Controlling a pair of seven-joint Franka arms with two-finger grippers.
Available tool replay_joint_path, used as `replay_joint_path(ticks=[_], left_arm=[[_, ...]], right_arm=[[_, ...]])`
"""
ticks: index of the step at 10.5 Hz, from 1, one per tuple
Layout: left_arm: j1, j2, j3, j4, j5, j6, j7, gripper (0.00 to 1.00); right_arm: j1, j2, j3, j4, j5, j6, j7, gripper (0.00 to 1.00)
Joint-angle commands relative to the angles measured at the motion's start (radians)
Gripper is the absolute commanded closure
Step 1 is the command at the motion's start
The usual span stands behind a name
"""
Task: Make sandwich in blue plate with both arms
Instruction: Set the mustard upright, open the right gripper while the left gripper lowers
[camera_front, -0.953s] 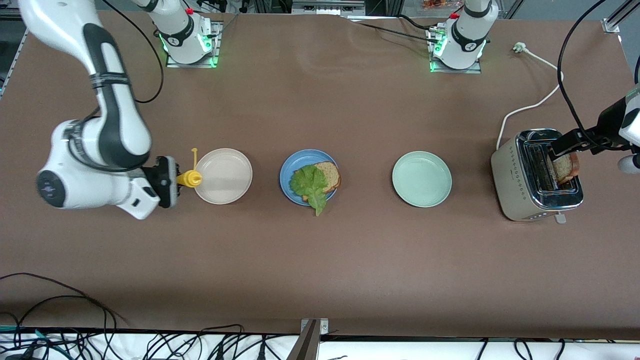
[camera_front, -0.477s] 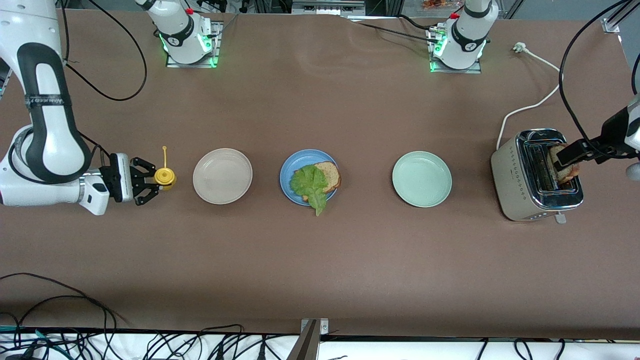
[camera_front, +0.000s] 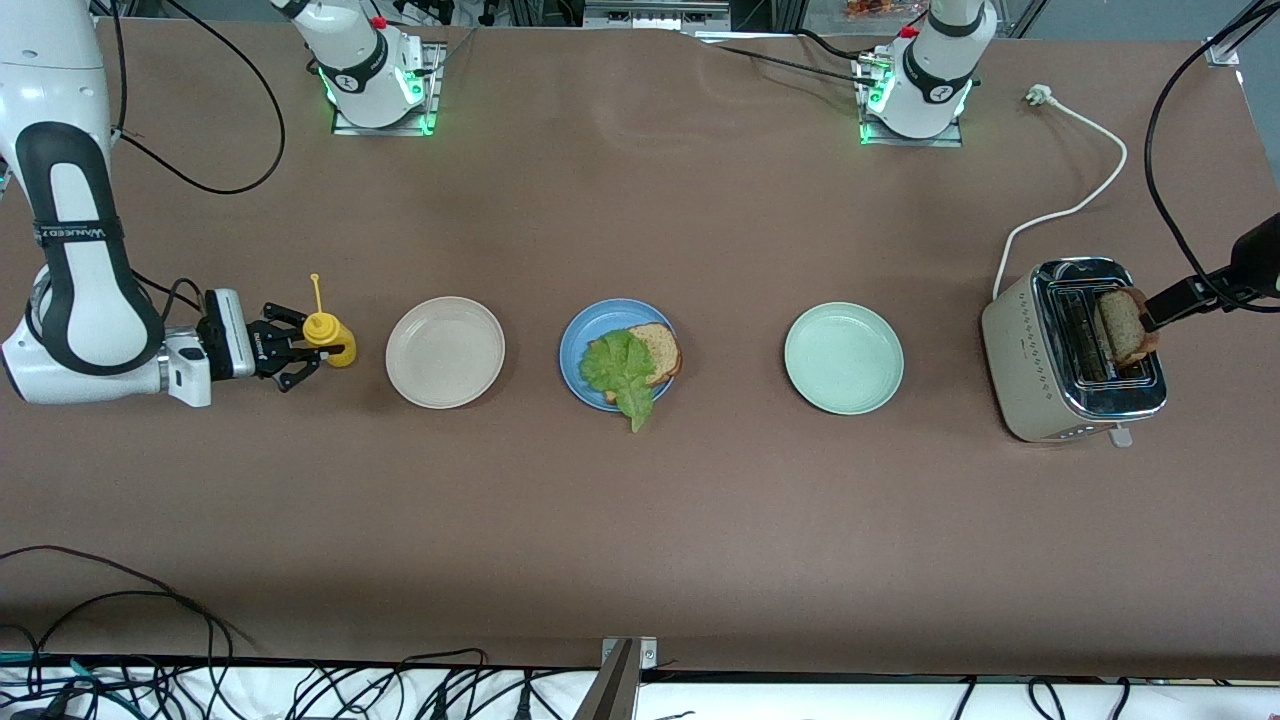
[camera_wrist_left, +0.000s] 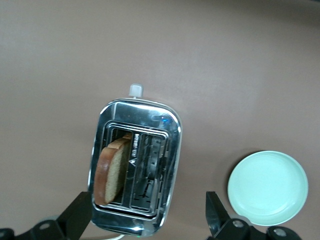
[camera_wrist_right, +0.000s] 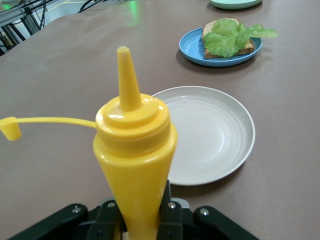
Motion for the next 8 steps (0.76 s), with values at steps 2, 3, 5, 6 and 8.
replay_joint_path(ticks=[2, 3, 5, 6, 8], left_arm=[[0.033, 0.057, 0.004, -0.054, 0.055, 0.051, 0.049, 0.0], [0.053, 0.057, 0.004, -0.09, 0.055, 0.092, 0.055, 0.0], [0.075, 0.086, 0.019, -0.111, 0.05, 0.134, 0.138, 0.0], [0.085, 0.095, 0.021, -0.111, 0.049, 0.134, 0.146, 0.0], [0.092, 0.12, 0.026, -0.117, 0.05, 0.134, 0.146, 0.0]], right_arm=[[-0.023, 0.046, -0.023, -0.014, 0.026, -0.018, -0.176, 0.75], [-0.024, 0.048, -0.024, -0.024, 0.026, -0.018, -0.191, 0.75], [-0.027, 0.052, -0.027, -0.043, 0.026, -0.018, -0.196, 0.73], [-0.029, 0.064, -0.035, -0.043, 0.028, -0.019, -0.223, 0.73], [-0.033, 0.067, -0.043, -0.046, 0.028, -0.021, -0.231, 0.73]])
